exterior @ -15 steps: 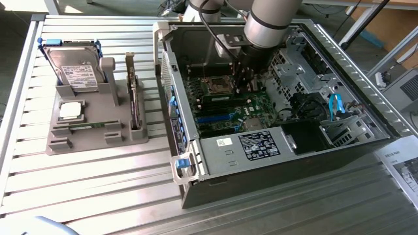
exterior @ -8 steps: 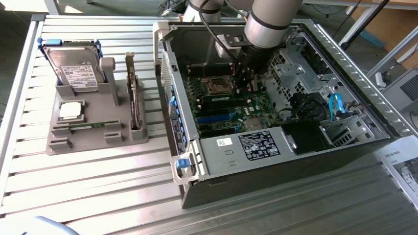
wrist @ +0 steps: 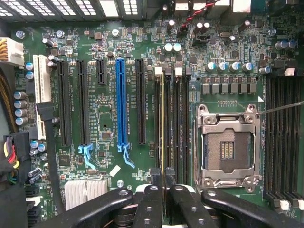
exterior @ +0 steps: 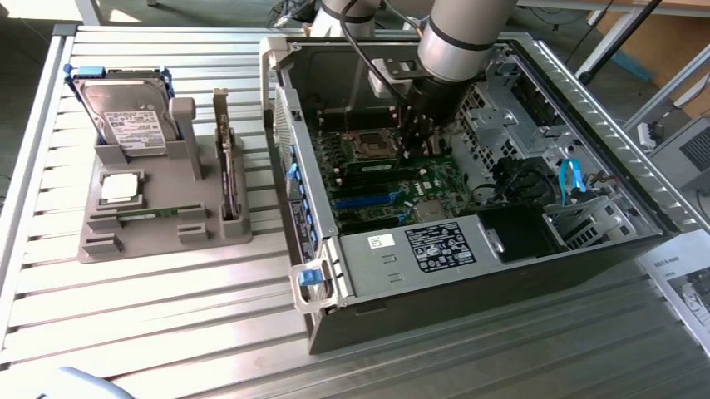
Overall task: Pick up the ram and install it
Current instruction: 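Insert the ram into the slot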
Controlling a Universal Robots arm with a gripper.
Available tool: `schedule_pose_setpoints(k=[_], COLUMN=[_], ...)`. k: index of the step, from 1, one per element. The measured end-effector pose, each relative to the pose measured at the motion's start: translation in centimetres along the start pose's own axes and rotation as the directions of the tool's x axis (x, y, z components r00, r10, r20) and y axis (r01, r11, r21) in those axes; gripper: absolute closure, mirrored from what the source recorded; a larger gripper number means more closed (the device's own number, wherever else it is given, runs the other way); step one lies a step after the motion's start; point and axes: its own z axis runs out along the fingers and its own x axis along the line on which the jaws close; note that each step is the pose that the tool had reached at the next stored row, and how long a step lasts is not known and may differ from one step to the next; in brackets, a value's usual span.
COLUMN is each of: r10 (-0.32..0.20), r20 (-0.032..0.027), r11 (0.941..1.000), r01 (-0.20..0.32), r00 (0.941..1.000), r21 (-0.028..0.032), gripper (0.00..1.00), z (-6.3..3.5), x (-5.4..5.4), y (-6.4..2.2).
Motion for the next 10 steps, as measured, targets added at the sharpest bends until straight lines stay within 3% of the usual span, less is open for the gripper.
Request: schedule_pose_setpoints(k=[10], r10=[0.000], r20=[0.0001], r11=[1.0000], r01=[0.000], r00=[1.0000], r21=[0.0001], gripper=[0.88], z=[0.42], x=[0.01], y=[0.00])
